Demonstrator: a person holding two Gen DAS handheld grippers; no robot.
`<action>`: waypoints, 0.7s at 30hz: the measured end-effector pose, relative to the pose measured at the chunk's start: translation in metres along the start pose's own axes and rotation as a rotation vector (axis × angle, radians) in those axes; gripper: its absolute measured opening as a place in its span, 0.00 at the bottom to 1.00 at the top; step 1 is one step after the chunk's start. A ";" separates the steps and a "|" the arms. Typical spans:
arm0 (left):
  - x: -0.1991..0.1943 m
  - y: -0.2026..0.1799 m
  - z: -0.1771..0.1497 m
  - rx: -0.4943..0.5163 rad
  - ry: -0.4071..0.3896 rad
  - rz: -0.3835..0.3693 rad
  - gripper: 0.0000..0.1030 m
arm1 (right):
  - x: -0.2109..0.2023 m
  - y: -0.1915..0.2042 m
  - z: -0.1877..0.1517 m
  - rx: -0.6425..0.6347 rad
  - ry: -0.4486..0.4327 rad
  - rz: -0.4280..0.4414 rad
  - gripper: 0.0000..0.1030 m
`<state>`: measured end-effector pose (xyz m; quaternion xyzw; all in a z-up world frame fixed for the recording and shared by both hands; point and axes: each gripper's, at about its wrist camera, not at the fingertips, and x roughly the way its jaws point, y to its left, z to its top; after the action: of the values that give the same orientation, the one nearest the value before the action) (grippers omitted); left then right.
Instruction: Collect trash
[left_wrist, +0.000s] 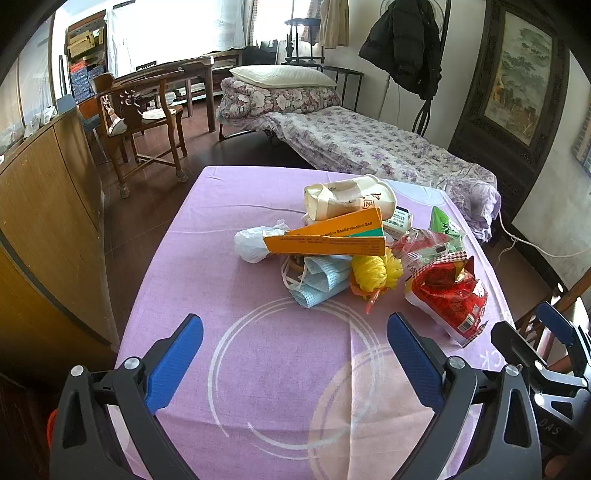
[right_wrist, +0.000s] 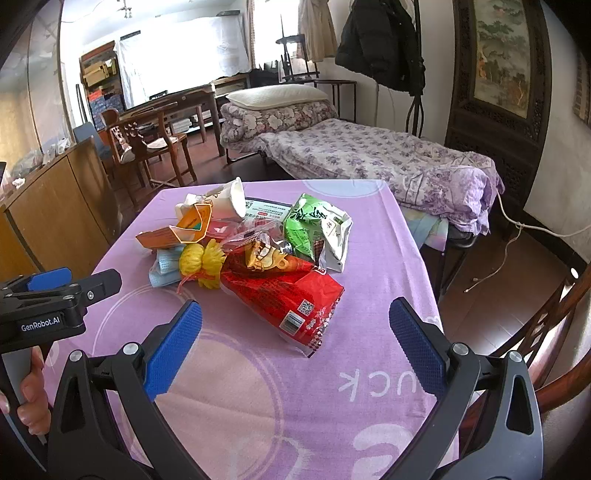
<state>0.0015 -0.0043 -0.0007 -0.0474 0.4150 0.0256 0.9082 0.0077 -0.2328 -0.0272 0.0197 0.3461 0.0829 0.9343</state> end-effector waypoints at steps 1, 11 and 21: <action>0.000 0.000 0.000 0.000 0.000 0.000 0.94 | 0.001 -0.001 0.000 0.001 0.000 0.001 0.94; 0.000 0.000 0.000 0.001 0.001 0.001 0.94 | 0.000 0.000 0.000 0.000 -0.001 0.000 0.94; 0.000 0.000 0.000 -0.001 0.001 0.000 0.95 | 0.001 0.000 0.000 -0.002 0.001 0.001 0.94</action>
<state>0.0015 -0.0042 -0.0007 -0.0481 0.4155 0.0257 0.9080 0.0079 -0.2324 -0.0280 0.0189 0.3465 0.0838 0.9341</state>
